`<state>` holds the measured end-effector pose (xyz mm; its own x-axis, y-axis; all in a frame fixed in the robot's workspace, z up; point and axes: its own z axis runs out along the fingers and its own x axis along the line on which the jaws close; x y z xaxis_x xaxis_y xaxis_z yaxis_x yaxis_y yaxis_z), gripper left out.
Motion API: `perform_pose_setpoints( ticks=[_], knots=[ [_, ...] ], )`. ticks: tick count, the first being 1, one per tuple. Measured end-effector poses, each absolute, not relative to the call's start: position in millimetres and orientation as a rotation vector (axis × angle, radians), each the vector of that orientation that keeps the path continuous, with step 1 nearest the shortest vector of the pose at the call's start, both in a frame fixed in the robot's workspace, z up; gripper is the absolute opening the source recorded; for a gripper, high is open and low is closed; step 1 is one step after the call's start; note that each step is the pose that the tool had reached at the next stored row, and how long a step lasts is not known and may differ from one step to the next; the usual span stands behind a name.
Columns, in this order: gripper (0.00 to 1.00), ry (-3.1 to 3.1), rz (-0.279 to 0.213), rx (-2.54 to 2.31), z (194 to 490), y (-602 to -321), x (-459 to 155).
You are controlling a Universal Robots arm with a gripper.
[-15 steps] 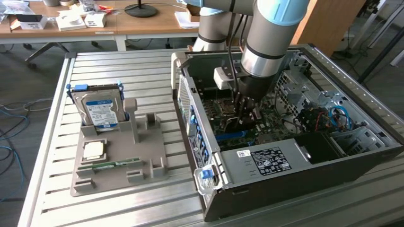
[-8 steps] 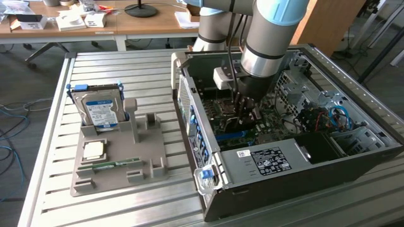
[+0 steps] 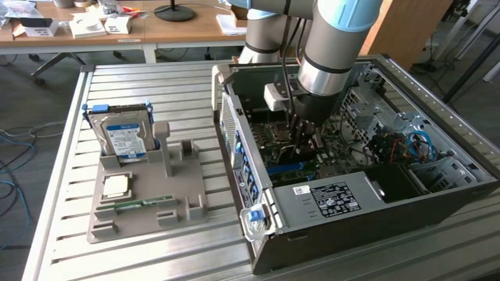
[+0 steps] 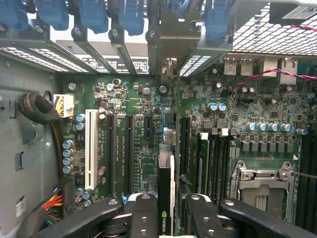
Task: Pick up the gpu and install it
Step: 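Insert the gpu into the slot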
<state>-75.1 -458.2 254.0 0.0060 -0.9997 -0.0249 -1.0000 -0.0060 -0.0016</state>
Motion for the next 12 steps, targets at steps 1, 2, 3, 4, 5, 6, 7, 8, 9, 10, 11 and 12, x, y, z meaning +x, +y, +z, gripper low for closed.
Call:
perform_pose_setpoints(
  ticks=[1, 2, 3, 4, 5, 6, 7, 8, 9, 10, 11, 12],
  knots=[
    [0.26, 2.202, 0.026, -2.215, 254.1, -458.4, -74.9],
    [0.26, 2.202, 0.026, -2.215, 254.1, -458.5, -75.0],
    [0.26, 2.202, 0.026, -2.215, 254.1, -458.5, -74.9],
    [0.26, 2.202, 0.026, -2.215, 254.1, -458.6, -74.7],
    [0.26, 2.202, 0.026, -2.215, 254.1, -458.7, -74.4],
    [0.26, 2.202, 0.026, -2.215, 254.1, -458.7, -74.3],
    [0.26, 2.202, 0.026, -2.215, 254.1, -458.8, -74.3],
    [0.26, 2.202, 0.026, -2.215, 254.1, -459.0, -74.1],
    [0.26, 2.202, 0.026, -2.215, 254.1, -459.3, -73.5],
    [0.26, 2.202, 0.027, -2.215, 254.1, -459.3, -73.3],
    [0.26, 2.202, 0.027, -2.215, 254.1, -459.3, -73.3],
    [0.26, 2.202, 0.027, -2.215, 254.1, -459.3, -73.3]
  ],
)
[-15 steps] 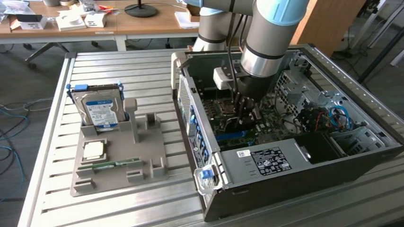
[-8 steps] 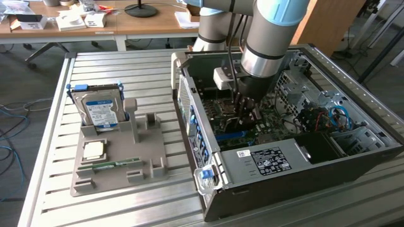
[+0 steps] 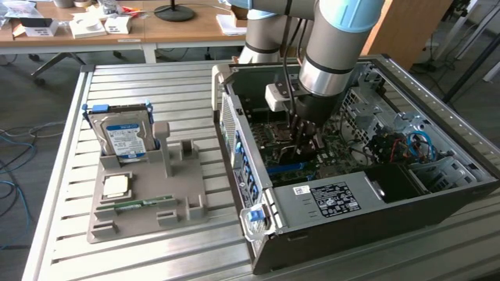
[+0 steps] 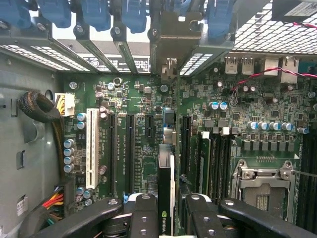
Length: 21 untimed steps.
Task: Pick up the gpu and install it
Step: 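Insert the gpu into the slot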
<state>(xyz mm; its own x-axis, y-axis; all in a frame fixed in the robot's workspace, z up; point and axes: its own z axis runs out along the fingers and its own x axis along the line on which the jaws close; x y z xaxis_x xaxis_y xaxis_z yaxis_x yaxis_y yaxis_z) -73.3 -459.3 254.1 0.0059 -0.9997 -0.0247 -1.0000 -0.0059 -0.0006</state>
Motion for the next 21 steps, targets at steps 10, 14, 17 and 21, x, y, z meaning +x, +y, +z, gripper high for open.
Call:
perform_pose_setpoints(
  ticks=[10, 14, 17, 21],
  knots=[
    [0.26, 2.202, 0.027, -2.215, 251.7, -459.3, -73.3],
    [0.26, 2.202, 0.027, -2.215, 250.8, -459.4, -73.3],
    [0.26, 2.202, 0.027, -2.215, 250.7, -459.3, -73.6],
    [0.26, 2.202, 0.027, -2.215, 250.6, -459.3, -74.3]
  ],
)
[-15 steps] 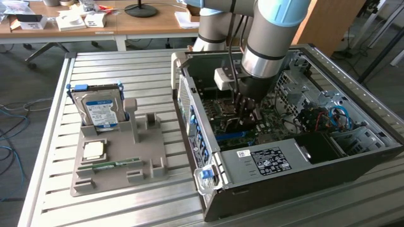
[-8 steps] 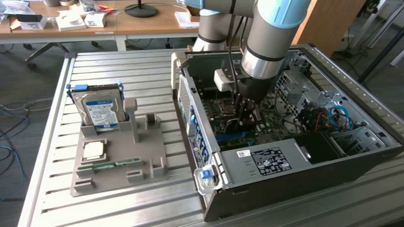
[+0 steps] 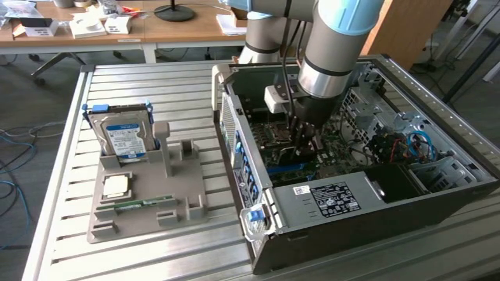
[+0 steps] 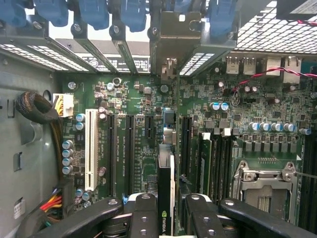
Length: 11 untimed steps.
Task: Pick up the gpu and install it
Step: 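Insert the gpu into the slot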
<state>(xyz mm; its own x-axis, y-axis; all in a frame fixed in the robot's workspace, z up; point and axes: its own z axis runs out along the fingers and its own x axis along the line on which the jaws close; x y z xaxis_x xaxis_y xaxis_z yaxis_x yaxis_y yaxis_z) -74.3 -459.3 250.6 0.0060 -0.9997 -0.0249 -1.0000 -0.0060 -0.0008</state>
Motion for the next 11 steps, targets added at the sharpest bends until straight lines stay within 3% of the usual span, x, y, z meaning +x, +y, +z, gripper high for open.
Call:
perform_pose_setpoints(
  ticks=[11],
  knots=[
    [0.26, 2.202, 0.027, -2.215, 249.4, -459.3, -74.3]
  ],
)
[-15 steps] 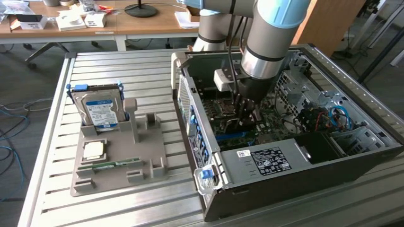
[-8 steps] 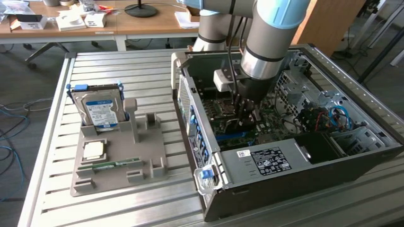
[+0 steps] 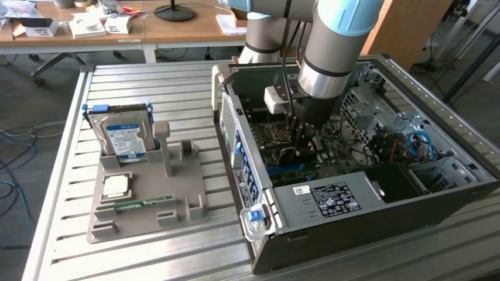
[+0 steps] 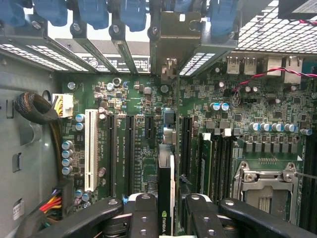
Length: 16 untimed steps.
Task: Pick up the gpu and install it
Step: 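Insert the gpu into the slot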
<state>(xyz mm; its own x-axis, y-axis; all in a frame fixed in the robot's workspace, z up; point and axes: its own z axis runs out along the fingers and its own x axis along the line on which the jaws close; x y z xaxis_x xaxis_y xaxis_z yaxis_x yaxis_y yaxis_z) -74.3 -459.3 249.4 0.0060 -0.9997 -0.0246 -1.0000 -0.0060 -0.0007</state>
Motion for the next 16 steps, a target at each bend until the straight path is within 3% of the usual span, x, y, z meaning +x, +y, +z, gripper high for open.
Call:
perform_pose_setpoints(
  ticks=[16],
  knots=[
    [0.26, 2.202, 0.027, -2.215, 248.4, -459.4, -74.4]
  ],
)
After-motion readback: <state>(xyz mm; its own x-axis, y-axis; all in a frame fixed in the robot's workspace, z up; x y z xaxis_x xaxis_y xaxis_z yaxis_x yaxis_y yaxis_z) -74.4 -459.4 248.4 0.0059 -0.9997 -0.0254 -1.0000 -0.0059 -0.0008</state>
